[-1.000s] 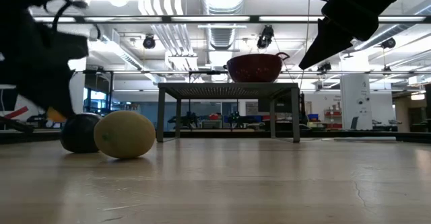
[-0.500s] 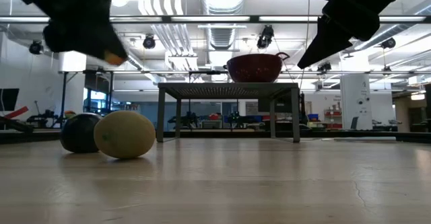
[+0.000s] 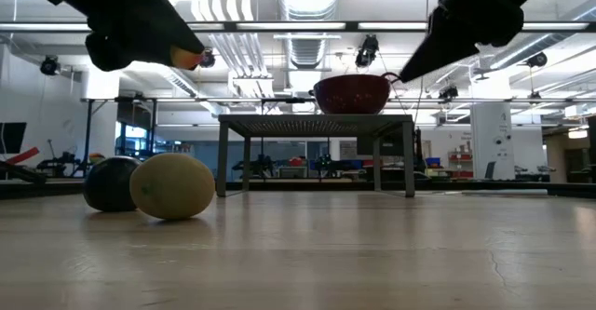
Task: Pick & Place Fruit
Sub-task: Put the pear into the purple strainer bowl on the shelf
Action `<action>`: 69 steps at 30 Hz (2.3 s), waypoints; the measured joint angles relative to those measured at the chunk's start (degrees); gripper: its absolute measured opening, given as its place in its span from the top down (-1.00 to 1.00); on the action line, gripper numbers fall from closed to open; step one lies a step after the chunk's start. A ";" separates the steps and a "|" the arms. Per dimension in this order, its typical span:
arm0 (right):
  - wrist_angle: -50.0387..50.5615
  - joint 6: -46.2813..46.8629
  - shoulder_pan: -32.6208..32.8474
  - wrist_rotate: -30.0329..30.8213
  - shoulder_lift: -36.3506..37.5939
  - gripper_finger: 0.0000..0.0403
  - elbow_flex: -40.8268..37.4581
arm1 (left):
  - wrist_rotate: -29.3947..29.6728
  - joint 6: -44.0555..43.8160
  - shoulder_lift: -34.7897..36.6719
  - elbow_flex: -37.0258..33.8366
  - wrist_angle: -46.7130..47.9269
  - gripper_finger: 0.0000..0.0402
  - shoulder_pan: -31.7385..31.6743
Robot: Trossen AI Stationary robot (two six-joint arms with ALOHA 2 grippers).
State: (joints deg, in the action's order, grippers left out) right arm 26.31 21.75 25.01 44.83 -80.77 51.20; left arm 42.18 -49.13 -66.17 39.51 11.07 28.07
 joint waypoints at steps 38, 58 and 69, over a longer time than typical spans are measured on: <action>-54.12 -50.51 6.27 4.86 -17.65 -0.39 3.94 | -26.54 25.02 -11.80 -11.22 -57.96 0.27 -7.88; -47.25 -60.15 8.86 20.89 -25.80 -0.53 14.99 | -28.44 27.20 -23.03 2.98 -57.52 0.27 -9.42; -47.52 -60.32 9.53 21.14 -25.59 -0.22 15.04 | -28.04 27.04 -22.51 2.36 -57.24 0.27 -9.53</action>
State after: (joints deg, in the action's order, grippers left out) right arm -21.21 -38.57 34.54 65.98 -106.37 66.24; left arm 14.14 -22.09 -88.68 41.87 -46.17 18.55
